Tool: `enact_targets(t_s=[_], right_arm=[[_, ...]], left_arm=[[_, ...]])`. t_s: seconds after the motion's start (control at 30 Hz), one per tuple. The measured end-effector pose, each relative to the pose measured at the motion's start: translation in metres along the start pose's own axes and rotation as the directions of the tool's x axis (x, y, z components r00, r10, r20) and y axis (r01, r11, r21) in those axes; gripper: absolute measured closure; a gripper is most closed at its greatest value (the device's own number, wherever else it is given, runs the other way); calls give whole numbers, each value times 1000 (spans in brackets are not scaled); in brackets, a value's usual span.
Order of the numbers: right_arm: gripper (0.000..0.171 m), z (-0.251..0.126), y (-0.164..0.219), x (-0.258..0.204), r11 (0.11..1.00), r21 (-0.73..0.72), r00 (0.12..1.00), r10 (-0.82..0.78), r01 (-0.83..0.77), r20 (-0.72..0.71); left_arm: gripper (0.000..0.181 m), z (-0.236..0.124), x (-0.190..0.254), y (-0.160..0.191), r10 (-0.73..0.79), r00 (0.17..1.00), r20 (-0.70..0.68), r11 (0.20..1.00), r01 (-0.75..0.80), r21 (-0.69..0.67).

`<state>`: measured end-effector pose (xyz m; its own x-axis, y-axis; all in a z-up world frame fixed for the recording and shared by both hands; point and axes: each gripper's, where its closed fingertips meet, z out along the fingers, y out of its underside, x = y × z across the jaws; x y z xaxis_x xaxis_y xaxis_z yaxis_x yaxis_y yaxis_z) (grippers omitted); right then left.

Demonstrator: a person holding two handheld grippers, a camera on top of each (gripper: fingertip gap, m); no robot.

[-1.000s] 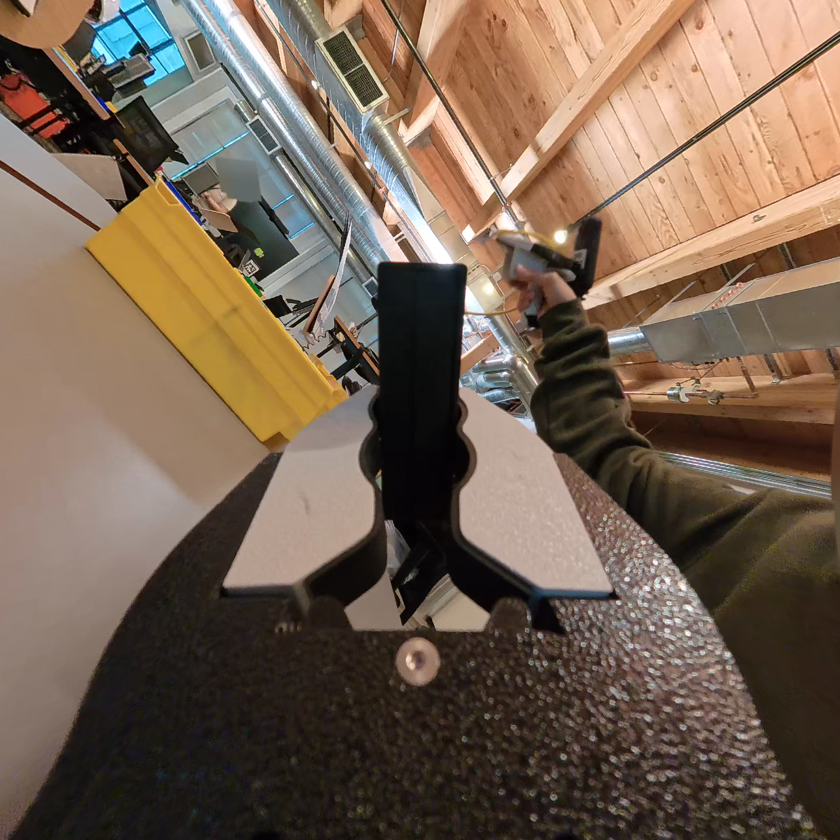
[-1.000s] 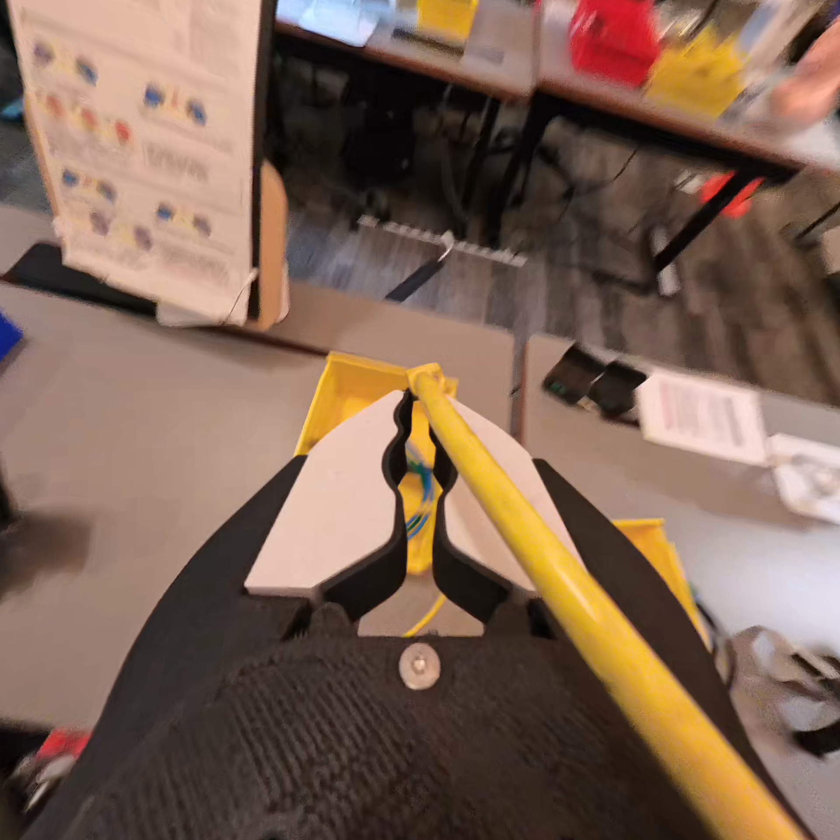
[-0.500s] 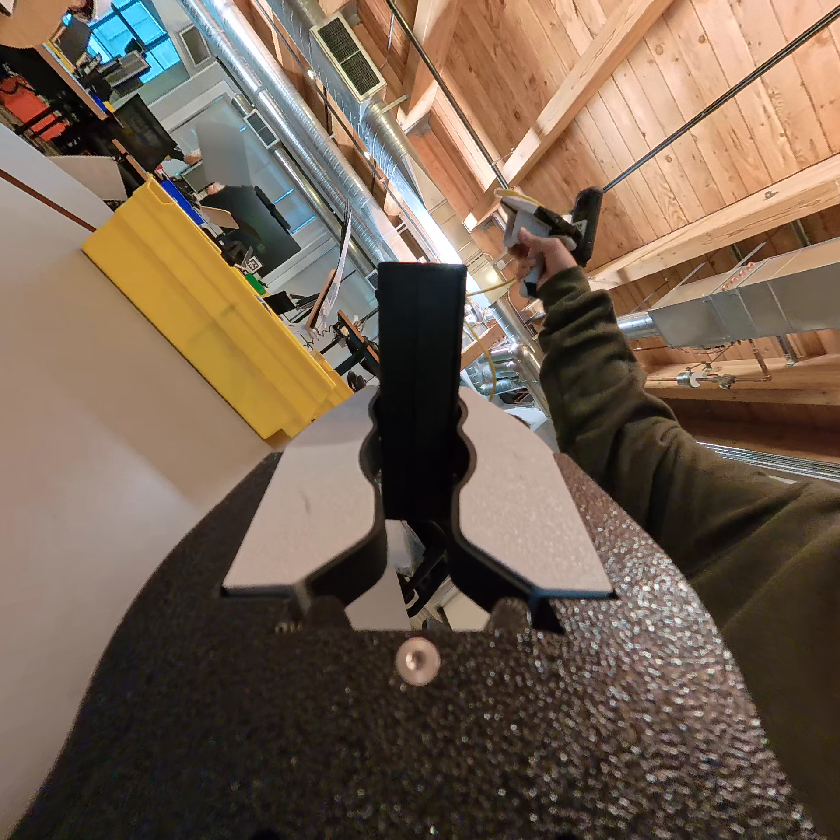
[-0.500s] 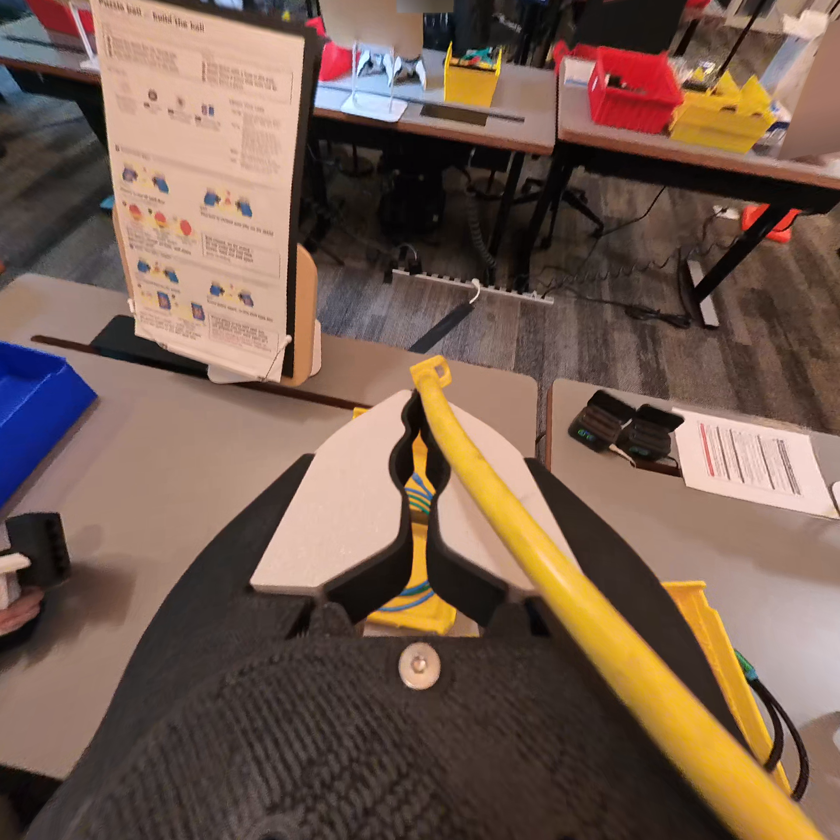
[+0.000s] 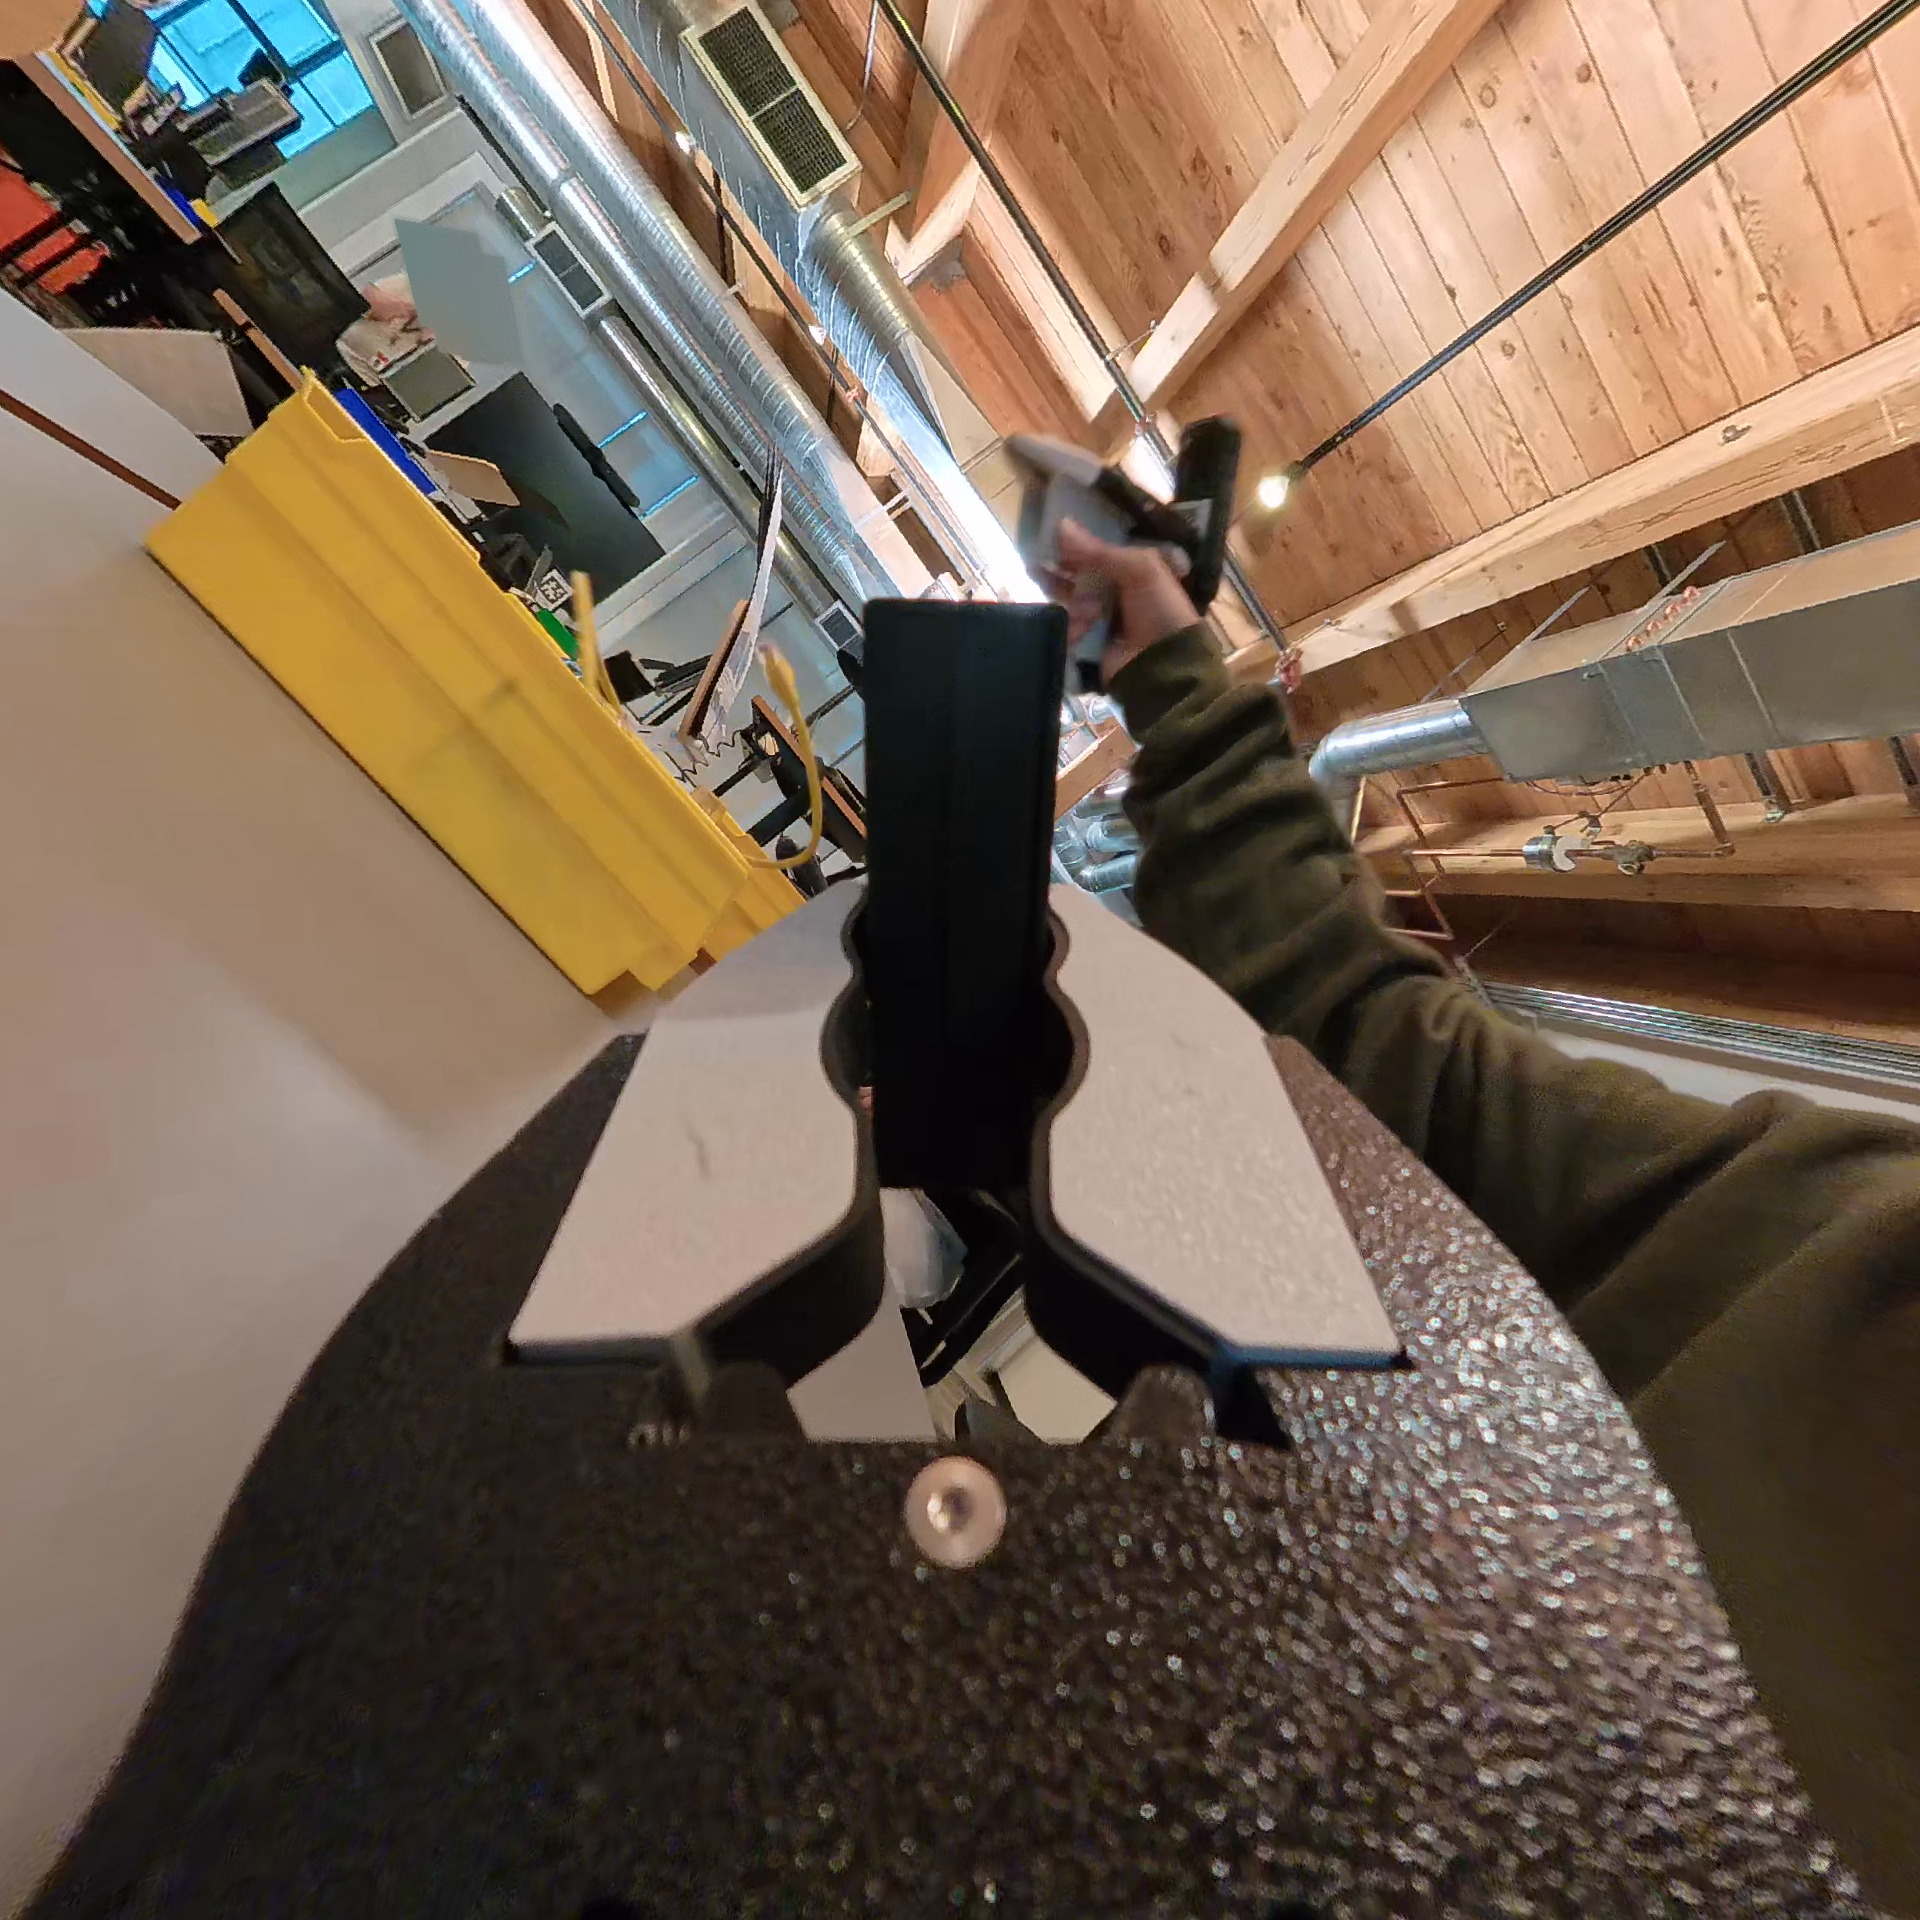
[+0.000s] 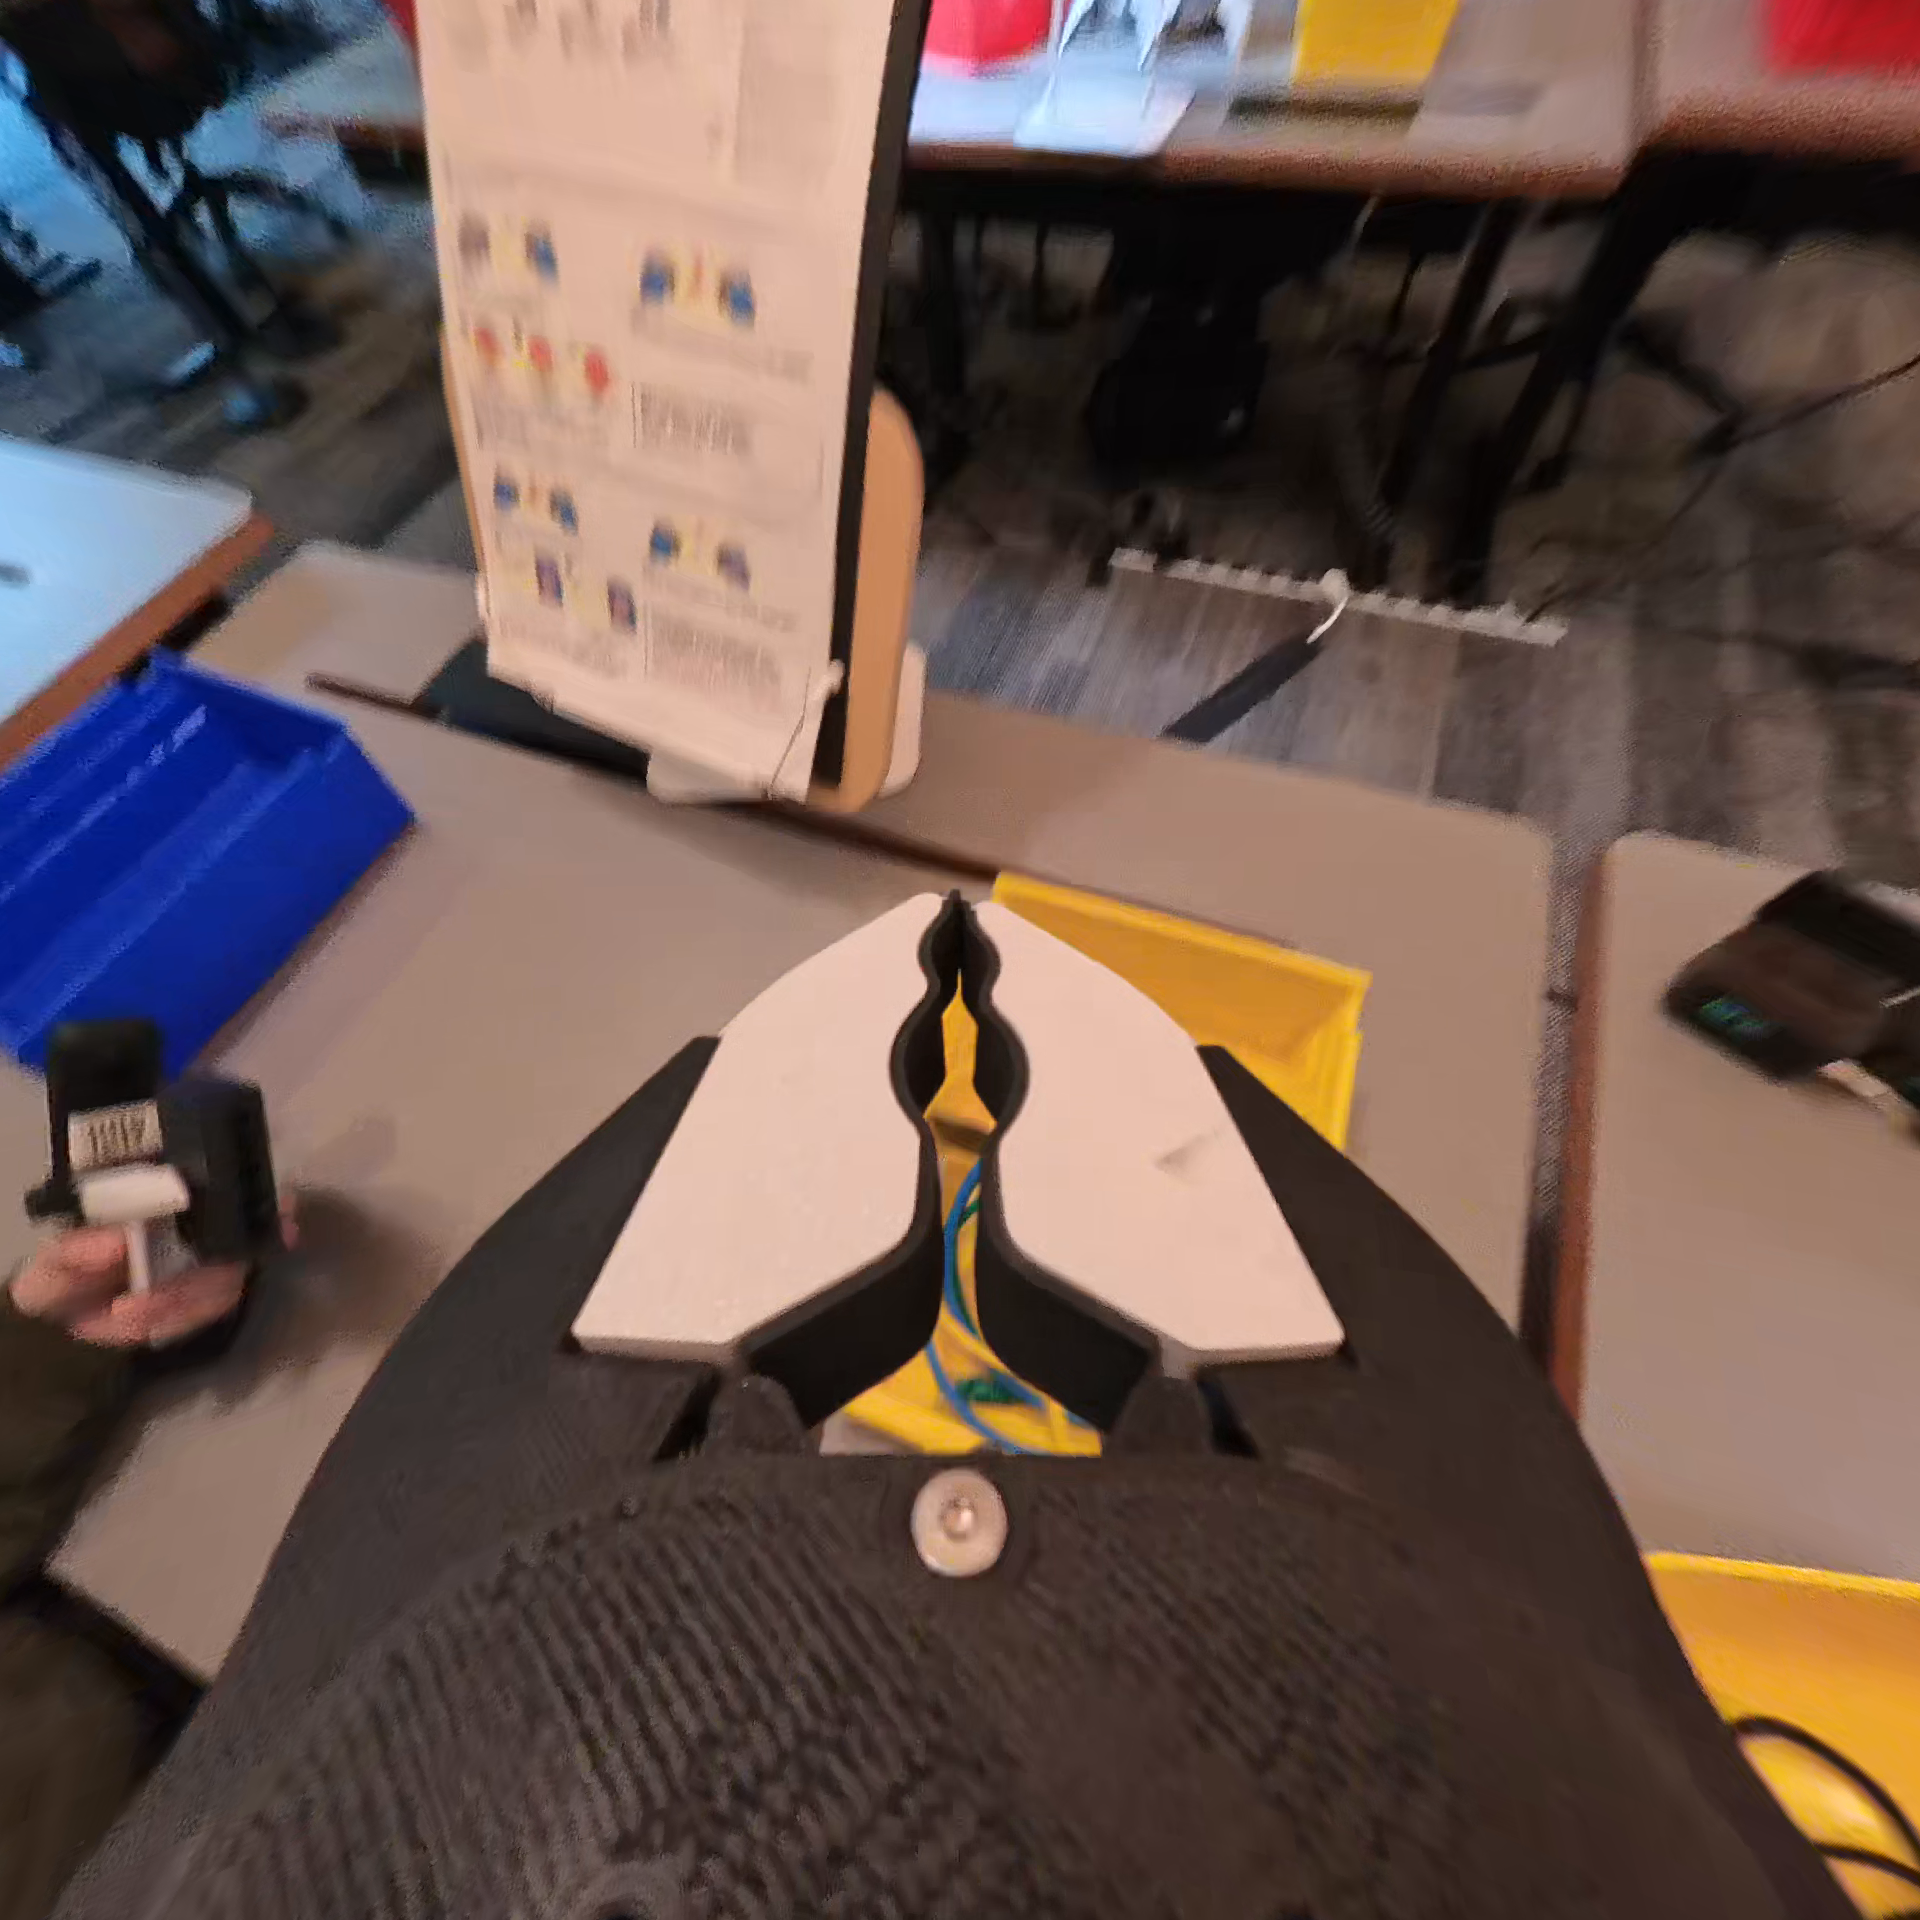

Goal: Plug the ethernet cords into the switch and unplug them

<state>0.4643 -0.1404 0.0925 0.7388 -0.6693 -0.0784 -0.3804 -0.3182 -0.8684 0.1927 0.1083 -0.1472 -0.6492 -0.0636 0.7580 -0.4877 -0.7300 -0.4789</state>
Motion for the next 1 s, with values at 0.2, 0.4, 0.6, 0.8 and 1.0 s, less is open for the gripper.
enact_targets(t_s=[0.2,0.4,0.6,0.8,1.0], right_arm=[[151,49,142,-4,966,-233,993,-93,108,75],[128,77,255,1,845,-397,934,-315,357,168],[142,122,300,-8,802,-474,931,-293,363,216],[160,139,318,-16,821,-501,957,-186,276,222],[119,87,277,-19,881,-444,984,-179,164,9]], left_arm=[[154,0,1,-1,-11,1000,-9,1000,11,6],[154,-1,2,-3,-2,1000,-10,1000,2,9],[154,2,1,2,-6,1000,-9,1000,5,-6],[155,0,2,-1,4,1000,-8,1000,-4,-5],[155,2,0,8,9,1000,18,998,-8,-65]])
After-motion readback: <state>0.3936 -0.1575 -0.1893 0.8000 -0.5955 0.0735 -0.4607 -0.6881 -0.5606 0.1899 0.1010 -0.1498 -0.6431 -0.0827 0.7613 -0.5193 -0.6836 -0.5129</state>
